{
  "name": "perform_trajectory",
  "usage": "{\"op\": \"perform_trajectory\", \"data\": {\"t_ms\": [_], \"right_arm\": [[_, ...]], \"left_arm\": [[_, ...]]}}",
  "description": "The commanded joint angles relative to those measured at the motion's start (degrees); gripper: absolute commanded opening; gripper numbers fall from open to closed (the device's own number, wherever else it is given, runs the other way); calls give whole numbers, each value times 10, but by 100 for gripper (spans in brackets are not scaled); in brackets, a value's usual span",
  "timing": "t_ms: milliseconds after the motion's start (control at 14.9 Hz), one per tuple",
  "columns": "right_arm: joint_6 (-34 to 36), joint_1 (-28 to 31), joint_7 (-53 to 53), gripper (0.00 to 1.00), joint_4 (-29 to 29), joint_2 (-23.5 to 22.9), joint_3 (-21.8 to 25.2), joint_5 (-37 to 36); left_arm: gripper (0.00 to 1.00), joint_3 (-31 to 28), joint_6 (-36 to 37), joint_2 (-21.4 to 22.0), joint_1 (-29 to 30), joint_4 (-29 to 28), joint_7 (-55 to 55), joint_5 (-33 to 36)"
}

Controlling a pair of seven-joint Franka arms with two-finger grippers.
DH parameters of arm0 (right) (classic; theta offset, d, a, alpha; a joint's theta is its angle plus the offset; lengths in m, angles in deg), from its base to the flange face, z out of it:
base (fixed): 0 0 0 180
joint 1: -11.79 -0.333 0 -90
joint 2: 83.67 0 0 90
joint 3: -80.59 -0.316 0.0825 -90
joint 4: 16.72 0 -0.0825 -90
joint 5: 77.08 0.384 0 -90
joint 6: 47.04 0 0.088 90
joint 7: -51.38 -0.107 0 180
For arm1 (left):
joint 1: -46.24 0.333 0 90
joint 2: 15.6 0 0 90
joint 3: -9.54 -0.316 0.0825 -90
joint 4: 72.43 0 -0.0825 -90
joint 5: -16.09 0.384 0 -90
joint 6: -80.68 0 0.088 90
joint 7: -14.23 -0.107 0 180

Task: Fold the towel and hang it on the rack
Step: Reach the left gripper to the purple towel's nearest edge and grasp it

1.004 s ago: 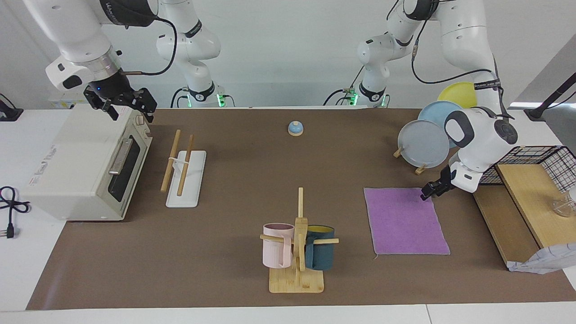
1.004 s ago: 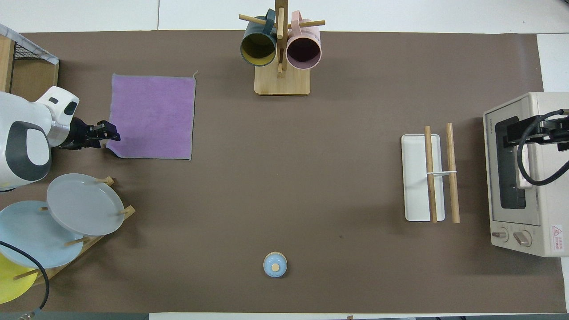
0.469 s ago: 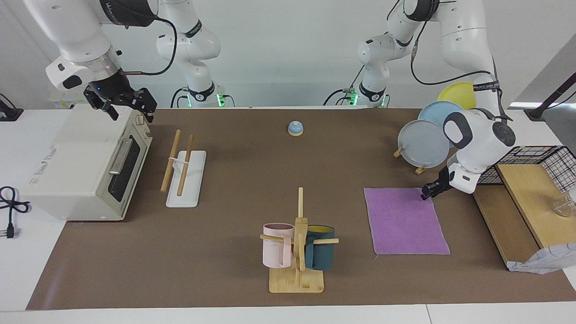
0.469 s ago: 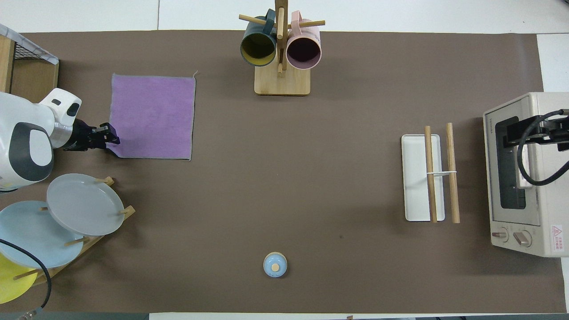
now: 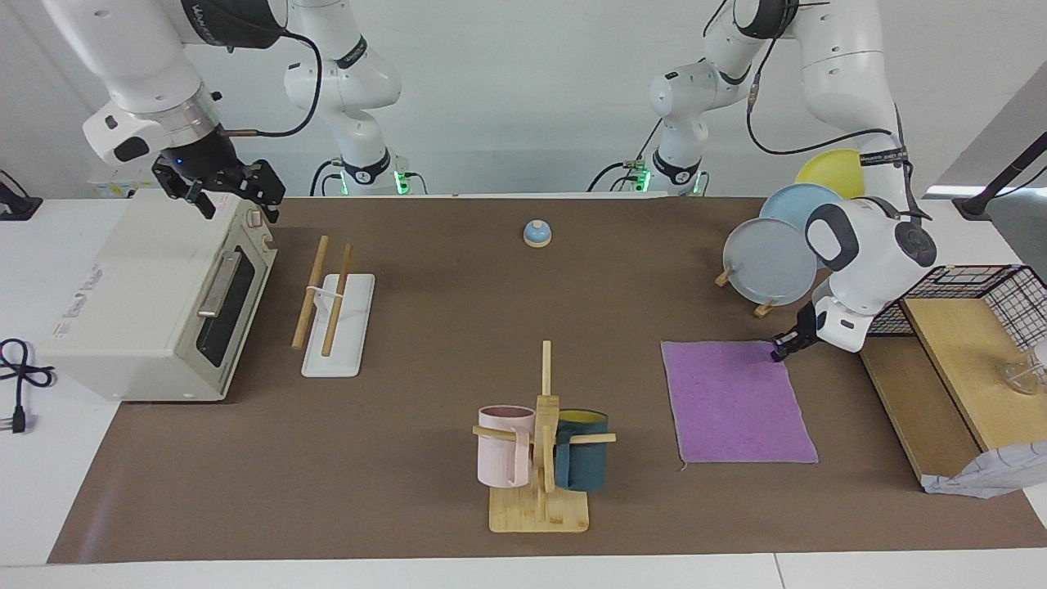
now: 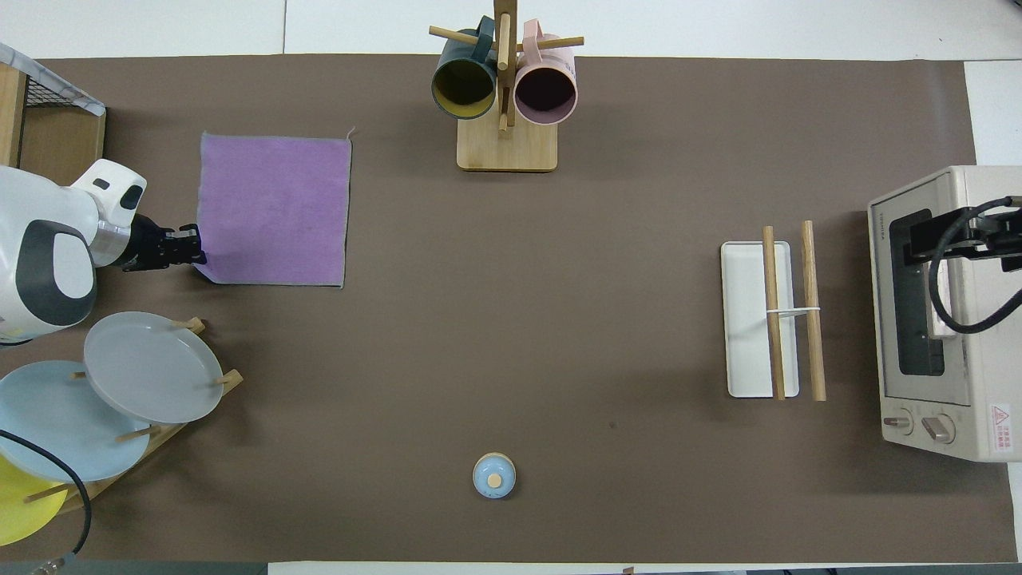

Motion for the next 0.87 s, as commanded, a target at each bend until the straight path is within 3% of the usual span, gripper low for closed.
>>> {"op": "perform_trajectory", "data": {"t_ms": [0,402,803], "right_arm": [[-1,4,8,100,-7,8,-2,13],[-1,4,8,100,-7,8,-2,13],[-2,4,8,100,-7,8,-2,13]], "left_arm": [[0,-4,10,0,-3,4,4,-4],[0,-4,66,2,-1,41,4,1],[0,-4,66,6,-11,37,2,4]]}}
